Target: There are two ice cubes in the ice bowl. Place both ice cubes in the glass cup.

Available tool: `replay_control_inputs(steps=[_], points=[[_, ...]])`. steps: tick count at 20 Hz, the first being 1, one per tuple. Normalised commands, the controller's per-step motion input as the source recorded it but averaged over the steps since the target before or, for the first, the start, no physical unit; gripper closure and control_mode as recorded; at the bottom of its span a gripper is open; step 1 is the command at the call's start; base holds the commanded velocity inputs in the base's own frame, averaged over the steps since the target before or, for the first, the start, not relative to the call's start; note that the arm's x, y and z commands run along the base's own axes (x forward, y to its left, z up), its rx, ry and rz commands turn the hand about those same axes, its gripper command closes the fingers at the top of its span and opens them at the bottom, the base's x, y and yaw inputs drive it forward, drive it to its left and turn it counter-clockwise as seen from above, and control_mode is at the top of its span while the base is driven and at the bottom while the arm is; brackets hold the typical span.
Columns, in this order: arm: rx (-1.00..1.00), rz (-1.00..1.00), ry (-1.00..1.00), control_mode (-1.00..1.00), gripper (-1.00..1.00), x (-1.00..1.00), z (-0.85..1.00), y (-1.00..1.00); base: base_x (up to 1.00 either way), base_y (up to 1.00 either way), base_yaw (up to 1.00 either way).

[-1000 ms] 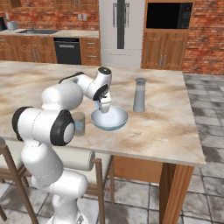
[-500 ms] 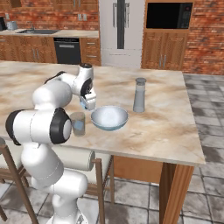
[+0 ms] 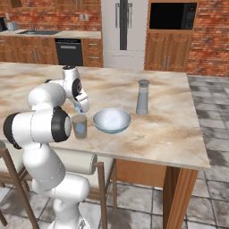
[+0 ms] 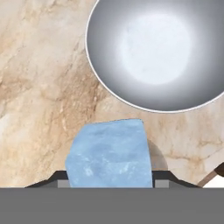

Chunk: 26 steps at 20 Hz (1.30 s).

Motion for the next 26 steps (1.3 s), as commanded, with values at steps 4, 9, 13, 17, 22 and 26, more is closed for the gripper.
replay_control_inputs(steps=[4, 9, 13, 17, 22, 26], points=[[-0.07, 0.06, 0.0, -1.0, 1.0, 0.0, -0.32, 0.14, 0.0, 0.0, 0.0], [-0.03, 0.05, 0.0, -1.0, 1.0, 0.0, -0.36, 0.03, 0.0, 0.0, 0.0], [-0.01, 0.04, 0.0, -1.0, 1.0, 0.0, -0.23, 0.0, 0.0, 0.0, 0.0], [0.0, 0.03, 0.0, -1.0, 1.0, 0.0, -0.02, 0.0, 0.0, 0.0, 0.0], [0.0, 0.01, -0.04, -1.0, 1.0, -0.23, 0.04, 0.0, 0.0, 0.0, 0.0], [0.0, 0.0, -0.06, -1.0, 1.0, -0.17, 0.01, 0.0, 0.0, 0.0, 0.0]])
